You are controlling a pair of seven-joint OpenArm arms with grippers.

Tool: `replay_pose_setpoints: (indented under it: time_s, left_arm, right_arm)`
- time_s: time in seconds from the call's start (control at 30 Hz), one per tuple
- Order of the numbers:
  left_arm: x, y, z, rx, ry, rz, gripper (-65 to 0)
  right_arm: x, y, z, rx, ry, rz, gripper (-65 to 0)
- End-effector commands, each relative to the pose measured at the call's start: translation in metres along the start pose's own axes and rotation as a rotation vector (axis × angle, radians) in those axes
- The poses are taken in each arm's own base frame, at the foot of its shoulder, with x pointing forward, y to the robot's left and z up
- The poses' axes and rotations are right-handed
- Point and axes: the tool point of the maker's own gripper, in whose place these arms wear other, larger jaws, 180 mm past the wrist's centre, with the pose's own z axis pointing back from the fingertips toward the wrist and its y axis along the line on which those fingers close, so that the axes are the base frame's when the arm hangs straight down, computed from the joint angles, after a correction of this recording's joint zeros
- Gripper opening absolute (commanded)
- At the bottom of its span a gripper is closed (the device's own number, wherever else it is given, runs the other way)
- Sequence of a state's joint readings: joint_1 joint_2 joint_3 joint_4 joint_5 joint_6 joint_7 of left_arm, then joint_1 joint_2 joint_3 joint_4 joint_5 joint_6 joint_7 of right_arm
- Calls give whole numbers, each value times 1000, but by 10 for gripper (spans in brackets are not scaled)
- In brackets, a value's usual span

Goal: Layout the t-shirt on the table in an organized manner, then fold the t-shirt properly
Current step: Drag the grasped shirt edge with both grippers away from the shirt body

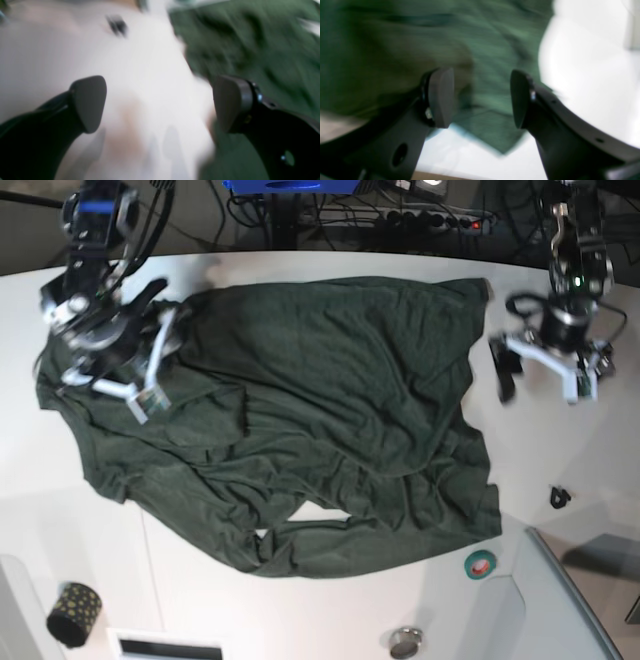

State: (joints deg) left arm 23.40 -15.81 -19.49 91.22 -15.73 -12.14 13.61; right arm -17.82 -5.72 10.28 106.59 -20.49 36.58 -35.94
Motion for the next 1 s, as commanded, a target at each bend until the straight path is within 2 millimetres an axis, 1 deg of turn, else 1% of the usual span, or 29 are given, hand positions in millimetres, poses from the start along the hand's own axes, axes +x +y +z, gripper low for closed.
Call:
replay_pose_setpoints:
  time_s: [0.0,0.03,0.07,0.13,0.2,0.23,0.27,0.33,0.4,0.43,0.47,0.53,0.6,0.63,0.67,0.7,0.77,0.83,0.87,0.9,0.93,0.97]
  left_arm:
    - [5,-1,8,-18,-29,7,0]
    - [-9,-7,17,-52,3,21,0]
    - [-20,-9,24,-67,30,31,0]
    - [-44,-10,40,-78,87,62,0]
    - [-59,-14,53,-90,122,101,0]
    - [-62,-18,58,-102,127,122,0]
    - [-62,-22,61,-113,128,144,0]
    - [-57,-39,67,-162,116,191,0]
    - [-45,-57,72,-216,90,230,0]
    - [-39,-65,74,-241,76,256,0]
    - [-33,-75,75,-270,63,282,0]
    - [-32,-92,76,-316,66,312,0]
    - [-34,-101,77,-343,78,311,0]
    - [-35,-105,78,-354,83,316,0]
    - [-36,-108,78,-362,85,316,0]
    - [-38,-109,80,-366,92,317,0]
    - [-39,-115,83,-397,93,315,0]
    - [-43,-124,93,-463,99,314,0]
    - [-41,-130,98,-508,89,321,0]
    - [-39,-131,100,-534,78,340,0]
    - [-39,-128,103,-547,71,375,-21]
    - [-38,-123,104,-545,56,441,-142]
  right_arm:
    - [5,-2,6,-16,-34,-10,-311]
    - [-4,8,8,3,-28,-21,-311]
    - [-10,15,10,18,-27,-30,-311]
    - [-16,27,12,57,-54,-81,-311]
    - [-21,17,17,62,-91,-202,-311]
    - [-24,9,19,56,-109,-258,-311]
    - [-24,3,21,54,-131,-308,-311]
    - [-23,-7,26,57,-176,-383,-311]
    - [-25,-6,28,69,-182,-388,-311]
    - [-26,-3,29,86,-180,-371,-311]
    - [-26,5,31,121,-185,-351,-311]
    - [-27,7,32,130,-186,-357,-311]
    - [-31,10,34,134,-177,-355,-311]
    - [-29,12,34,141,-179,-342,-311]
    - [-29,18,35,158,-174,-327,-311]
    - [-33,24,37,178,-162,-297,-311]
    - [-33,33,39,219,-156,-235,-317]
    - [-34,35,39,228,-153,-222,-347]
    - [-36,33,39,221,-149,-225,-366]
    - [-37,32,39,215,-147,-231,-378]
    - [-37,31,39,212,-146,-232,-386]
    - [-38,31,39,213,-145,-233,-389]
